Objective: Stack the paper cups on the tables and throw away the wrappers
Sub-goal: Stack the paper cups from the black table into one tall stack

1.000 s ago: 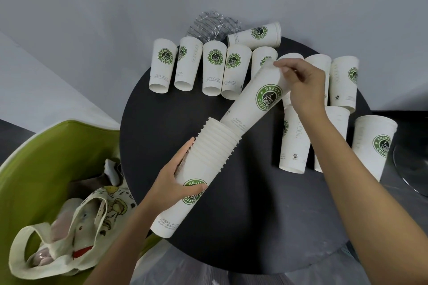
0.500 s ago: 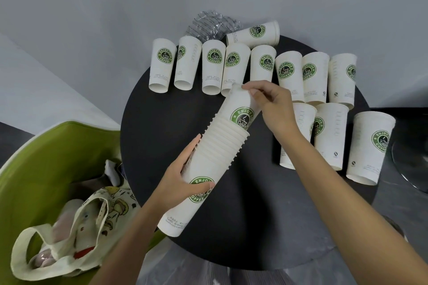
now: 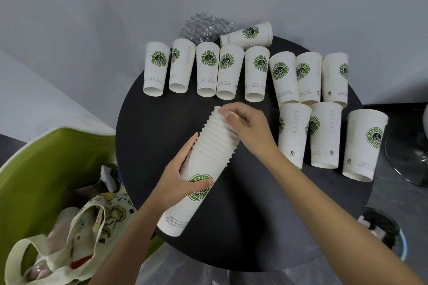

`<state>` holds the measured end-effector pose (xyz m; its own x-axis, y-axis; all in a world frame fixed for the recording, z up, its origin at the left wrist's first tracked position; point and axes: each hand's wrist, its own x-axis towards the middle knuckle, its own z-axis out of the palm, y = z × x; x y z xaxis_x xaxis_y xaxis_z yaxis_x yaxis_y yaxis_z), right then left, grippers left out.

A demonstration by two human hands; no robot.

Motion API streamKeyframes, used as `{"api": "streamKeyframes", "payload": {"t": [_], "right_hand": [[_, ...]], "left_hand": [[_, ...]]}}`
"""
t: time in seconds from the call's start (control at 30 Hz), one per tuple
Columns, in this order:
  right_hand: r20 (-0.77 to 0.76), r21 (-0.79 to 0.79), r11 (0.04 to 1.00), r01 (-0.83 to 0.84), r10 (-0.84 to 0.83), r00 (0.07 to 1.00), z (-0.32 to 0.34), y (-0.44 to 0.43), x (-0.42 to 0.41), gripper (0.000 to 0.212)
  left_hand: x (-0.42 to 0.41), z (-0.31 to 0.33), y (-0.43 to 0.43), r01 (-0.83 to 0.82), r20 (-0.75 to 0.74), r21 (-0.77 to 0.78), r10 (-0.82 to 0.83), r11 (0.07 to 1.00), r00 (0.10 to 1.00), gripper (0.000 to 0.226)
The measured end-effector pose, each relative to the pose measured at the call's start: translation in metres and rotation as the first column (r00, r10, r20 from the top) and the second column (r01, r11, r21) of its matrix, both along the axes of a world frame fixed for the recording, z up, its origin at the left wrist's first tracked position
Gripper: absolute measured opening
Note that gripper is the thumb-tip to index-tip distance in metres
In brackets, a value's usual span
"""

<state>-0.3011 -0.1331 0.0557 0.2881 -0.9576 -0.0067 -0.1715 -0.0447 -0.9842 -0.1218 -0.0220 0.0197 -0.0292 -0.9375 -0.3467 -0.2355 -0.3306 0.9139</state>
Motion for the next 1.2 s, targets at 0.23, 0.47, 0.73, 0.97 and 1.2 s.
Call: {"api": "streamKeyframes", "payload": {"t": [0.23,0.47,0.73,0.97,1.2], "right_hand": [[-0.037,-0.013,1.0,-0.024,0.024,0.999,-0.001,0.003,-0.003,0.021],[-0.059,-0.047,0.997,0.066,-0.068,0.996,-0.006,-0.01,-0.03,0.016],[-0.449,-0.147,0.975,0.169,-0.218,0.867,-0.032,-0.069,-0.113,0.013],[-0.704,-0.085,0.996,0.027,-0.08,0.705,-0.045,-0.102,-0.149,0.019],[-0.703,0.011,1.0,0.0,0.008,0.711,-0.052,-0.112,-0.148,0.016]], "left_hand": [[-0.001,0.0,-0.005,0.022,-0.023,0.024,-0.022,0.999,0.999,0.101],[-0.016,-0.003,-0.007,0.04,-0.038,0.033,-0.038,0.999,0.999,0.102],[-0.029,-0.013,-0.005,0.022,-0.007,0.05,-0.021,0.999,1.0,0.101],[-0.038,-0.015,-0.008,0.004,0.002,0.044,-0.004,0.999,1.0,0.101],[-0.04,-0.016,-0.012,-0.007,0.041,0.032,0.006,0.999,0.999,0.101]]}}
